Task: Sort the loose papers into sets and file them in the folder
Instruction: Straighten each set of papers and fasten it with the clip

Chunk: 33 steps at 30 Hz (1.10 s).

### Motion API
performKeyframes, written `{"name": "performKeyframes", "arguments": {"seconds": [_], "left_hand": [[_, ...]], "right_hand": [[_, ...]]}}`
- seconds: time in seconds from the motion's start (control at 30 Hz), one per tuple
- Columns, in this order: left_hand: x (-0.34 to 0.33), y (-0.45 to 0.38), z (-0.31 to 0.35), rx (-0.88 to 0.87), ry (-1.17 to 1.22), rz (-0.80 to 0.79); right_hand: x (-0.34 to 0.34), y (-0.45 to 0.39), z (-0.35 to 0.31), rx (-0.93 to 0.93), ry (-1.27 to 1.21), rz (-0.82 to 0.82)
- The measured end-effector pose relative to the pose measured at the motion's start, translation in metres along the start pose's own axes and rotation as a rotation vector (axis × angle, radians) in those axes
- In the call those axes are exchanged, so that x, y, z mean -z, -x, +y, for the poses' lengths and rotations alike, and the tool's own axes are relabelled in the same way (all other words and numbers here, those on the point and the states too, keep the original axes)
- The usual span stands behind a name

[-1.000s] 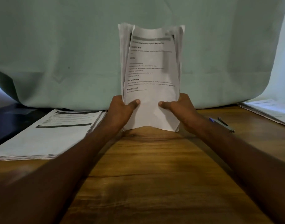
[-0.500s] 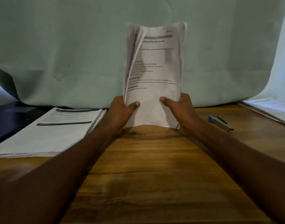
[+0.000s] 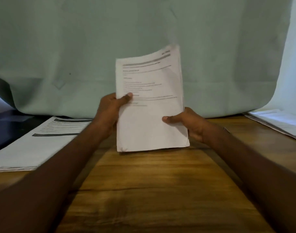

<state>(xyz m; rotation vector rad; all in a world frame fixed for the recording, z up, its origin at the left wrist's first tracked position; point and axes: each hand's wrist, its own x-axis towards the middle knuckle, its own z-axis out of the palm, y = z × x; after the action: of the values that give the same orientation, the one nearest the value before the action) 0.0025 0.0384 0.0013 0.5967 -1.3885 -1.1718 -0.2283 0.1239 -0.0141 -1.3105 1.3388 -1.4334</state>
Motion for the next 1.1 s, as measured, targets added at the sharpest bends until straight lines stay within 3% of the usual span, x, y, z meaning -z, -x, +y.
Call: {"name": "performKeyframes", "arguments": {"seconds": [0.17,0.33,0.4,0.47,0.57,0.63,0.7,0.8,1.0,1.1], "left_hand": [[0.018,-0.008,-0.008,0.010,0.029,0.165],[0.018,-0.012,-0.012,-0.036,-0.076,0.195],[0.016,-0.012,-0.012,-0.007,-0.077,0.218],[0.013,-0.010,-0.018,0.037,-0.096,0.174],[0.002,-0.003,-0.024,0.065,-0.168,0.048],[-0.008,0.003,-0.030,0.069,-0.208,-0.044],[-0.017,0.008,-0.035,0.081,-0.237,-0.137],[-0.031,0.014,-0.043,0.081,-0.242,-0.291],[-0.040,0.020,-0.048,0.085,-0.224,-0.359],[-0.039,0.019,-0.045,0.092,-0.289,-0.344]], "right_hand": [[-0.001,0.002,0.008,-0.178,-0.062,-0.229],[0.004,0.010,0.004,-0.211,-0.029,-0.361],[0.004,0.008,-0.002,-0.164,-0.052,-0.282],[0.004,-0.001,-0.007,-0.014,0.005,-0.019],[0.010,-0.010,-0.006,0.340,0.390,0.439],[0.015,-0.011,-0.002,0.506,0.653,0.556],[0.017,-0.013,-0.001,0.573,0.904,0.539],[0.008,-0.014,-0.002,0.391,1.118,0.390],[0.008,-0.013,-0.001,0.365,0.791,0.250],[0.004,-0.012,-0.004,0.375,0.747,0.238]]}}
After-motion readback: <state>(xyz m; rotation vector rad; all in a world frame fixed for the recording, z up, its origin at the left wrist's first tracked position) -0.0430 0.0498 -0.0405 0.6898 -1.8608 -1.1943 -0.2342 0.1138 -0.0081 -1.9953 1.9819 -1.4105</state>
